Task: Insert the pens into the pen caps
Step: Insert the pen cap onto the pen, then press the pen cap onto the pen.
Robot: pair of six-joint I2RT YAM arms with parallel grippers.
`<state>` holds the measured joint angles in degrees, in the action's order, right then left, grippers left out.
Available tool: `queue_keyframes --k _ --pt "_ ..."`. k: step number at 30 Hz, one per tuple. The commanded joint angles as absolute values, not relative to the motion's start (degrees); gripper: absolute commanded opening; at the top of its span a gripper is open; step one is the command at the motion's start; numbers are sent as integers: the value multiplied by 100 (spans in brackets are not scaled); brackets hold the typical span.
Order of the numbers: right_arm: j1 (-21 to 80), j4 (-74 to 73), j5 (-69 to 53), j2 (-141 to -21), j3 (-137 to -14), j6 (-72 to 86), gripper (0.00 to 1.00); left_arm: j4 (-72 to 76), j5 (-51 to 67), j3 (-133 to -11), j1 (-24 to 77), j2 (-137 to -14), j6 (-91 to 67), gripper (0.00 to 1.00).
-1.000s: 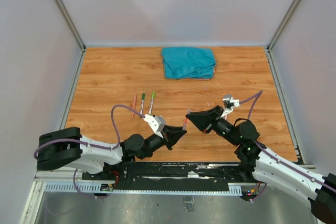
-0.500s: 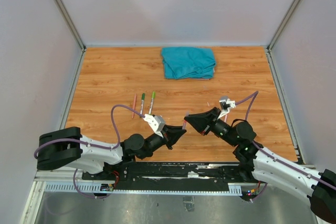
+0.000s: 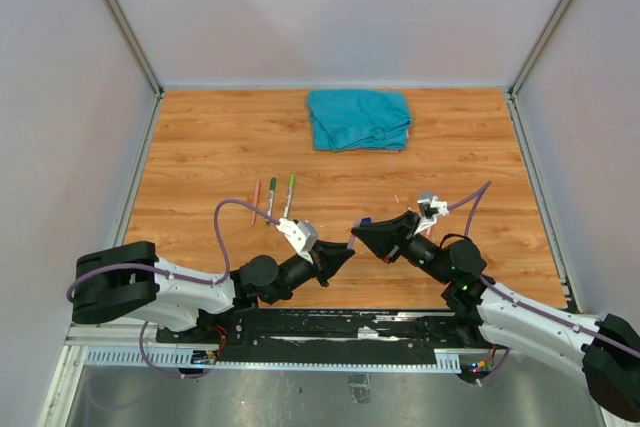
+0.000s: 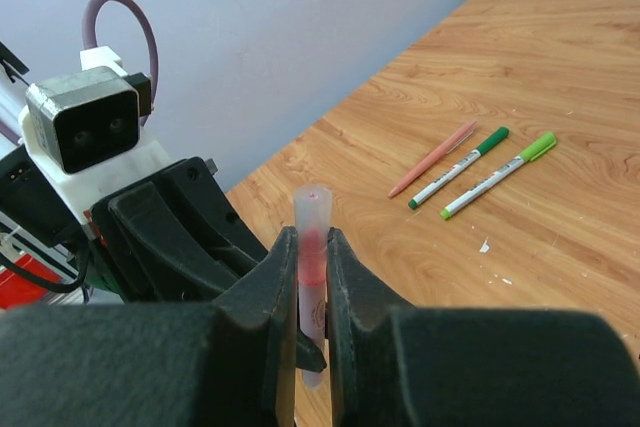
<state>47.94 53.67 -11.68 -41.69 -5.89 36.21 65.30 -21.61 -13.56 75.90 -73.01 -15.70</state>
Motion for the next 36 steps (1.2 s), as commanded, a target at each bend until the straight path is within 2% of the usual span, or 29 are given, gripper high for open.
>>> queue_keyframes --k 1,6,10,13,18,22,28,36 --pt "4710 5421 -1368 -4242 -407 3472 14 7005 -2261 -1537 7629 -7269 -1538 1" --pt "4703 5012 -1273 -3777 -457 3435 35 7014 -2279 -1519 7629 -7260 -1547 1" --pt "4702 4015 -1108 -3073 -671 3320 54 6997 -2323 -1511 7629 -7249 -1555 1" --pt "4702 3282 -988 -2505 -762 3241 61 7005 -2351 -1495 7629 -7249 -1573 0" --pt "4697 1547 -71 -1841 -1321 3166 65 7031 -2353 -1496 7629 -7264 -1578 1" --pt "4698 690 205 -1989 -2003 2917 65 7025 -2360 -1515 7629 -7277 -1589 1" --pt "4703 324 241 -2726 -2859 2840 65 7014 -2360 -1529 7629 -7286 -1591 0" --pt "4700 385 -437 -3872 -3578 2933 63 7022 -2367 -1529 7633 -7286 -1591 1"
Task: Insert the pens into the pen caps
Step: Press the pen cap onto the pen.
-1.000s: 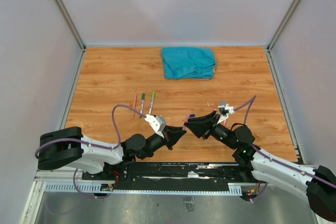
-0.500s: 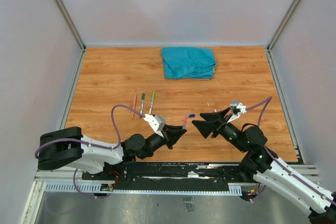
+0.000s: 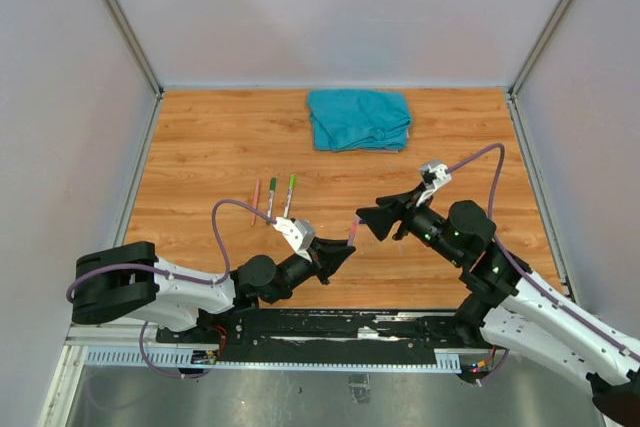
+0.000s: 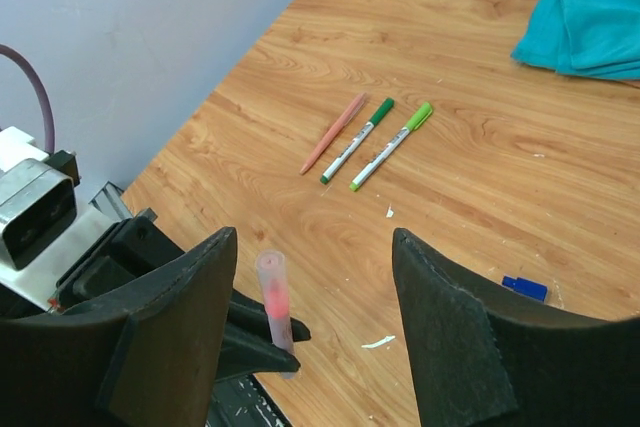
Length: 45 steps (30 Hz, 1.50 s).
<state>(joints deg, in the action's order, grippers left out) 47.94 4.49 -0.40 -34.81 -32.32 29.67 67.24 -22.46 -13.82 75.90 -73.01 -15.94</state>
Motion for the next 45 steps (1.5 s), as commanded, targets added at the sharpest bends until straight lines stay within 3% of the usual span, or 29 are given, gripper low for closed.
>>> queue_keyframes --k 1,10,21,45 --pt "4708 441 -551 -3990 -3620 2943 61 7022 -2367 -1529 7629 -7288 -1591 1" --pt "4707 915 -1261 -4592 -3673 2962 45 7040 -2396 -1483 7629 -7260 -1600 0" --pt "4722 987 -1202 -4635 -3182 2726 1 7040 -2442 -1473 7630 -7251 -1619 0" --pt "5478 1854 -601 -4579 -1242 2968 1 7049 -2449 -1534 7629 -7330 -1617 0"
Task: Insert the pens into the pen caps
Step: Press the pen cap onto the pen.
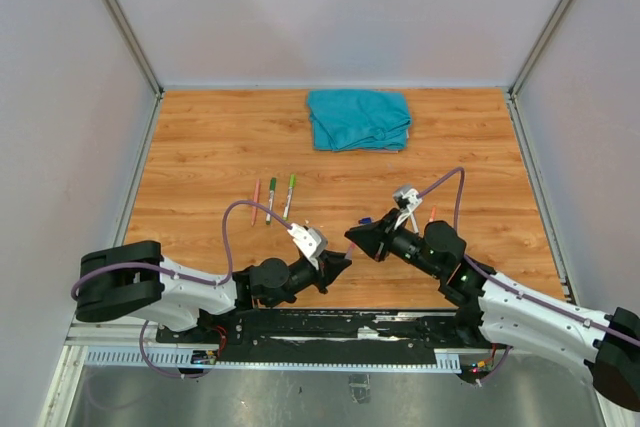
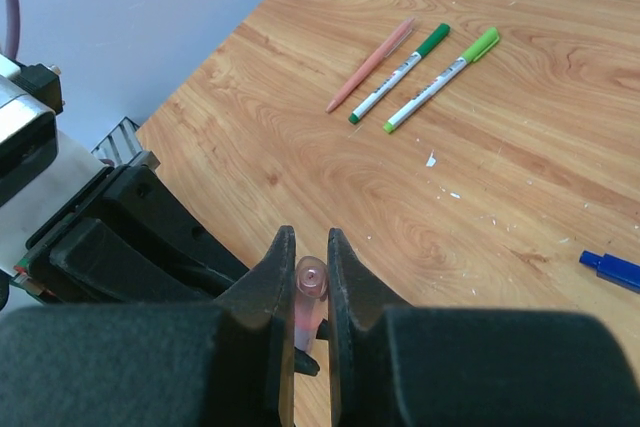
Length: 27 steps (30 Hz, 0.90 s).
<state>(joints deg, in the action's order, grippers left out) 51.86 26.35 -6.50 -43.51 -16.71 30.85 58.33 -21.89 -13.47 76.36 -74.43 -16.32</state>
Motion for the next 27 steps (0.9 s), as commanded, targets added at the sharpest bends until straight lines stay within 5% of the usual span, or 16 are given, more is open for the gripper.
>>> queue_keyframes --k 1,27 --pt "5538 1882 -541 -4610 -1215 2989 1 7049 -2449 -1540 7629 -7341 -1617 0" --pt "6464 2508 120 -5355 -681 3577 1 7188 -2505 -1502 7629 -7360 -1626 1"
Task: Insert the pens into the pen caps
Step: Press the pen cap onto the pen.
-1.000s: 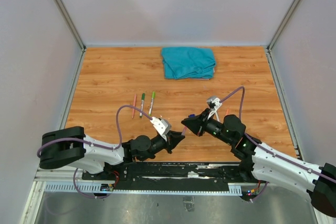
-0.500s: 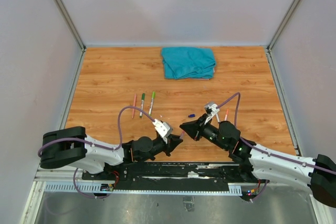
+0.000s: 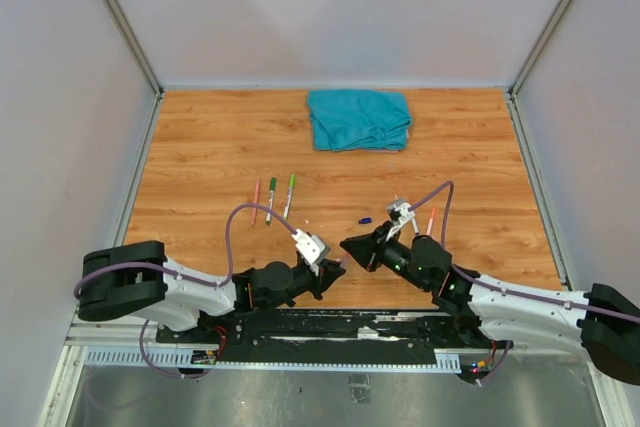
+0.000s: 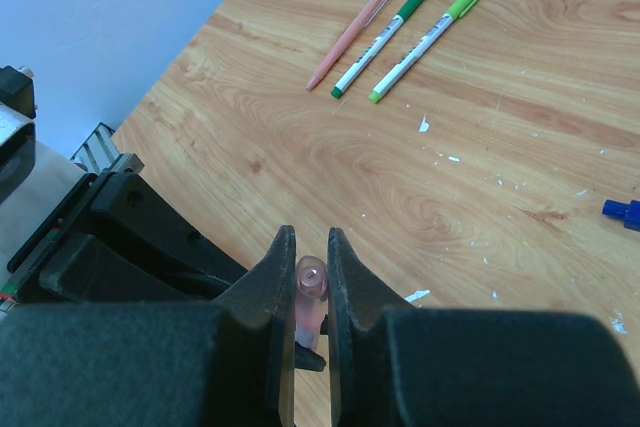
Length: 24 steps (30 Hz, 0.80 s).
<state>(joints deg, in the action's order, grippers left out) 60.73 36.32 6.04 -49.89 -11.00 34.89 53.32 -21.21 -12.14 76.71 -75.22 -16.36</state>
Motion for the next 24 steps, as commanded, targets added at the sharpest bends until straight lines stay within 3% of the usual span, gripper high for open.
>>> queue_keyframes --k 1,12,24 --pt "6487 2539 129 -5415 -677 3603 1 7195 -2520 -1509 7625 -7365 -1626 1" --pt "6829 2490 600 -5813 -780 4054 1 7535 -2610 -1612 7629 -7498 -1537 1" --pt "7148 2019 1105 -4901 -703 4117 1 7648 -2449 -2014 7627 -7453 -1583 1"
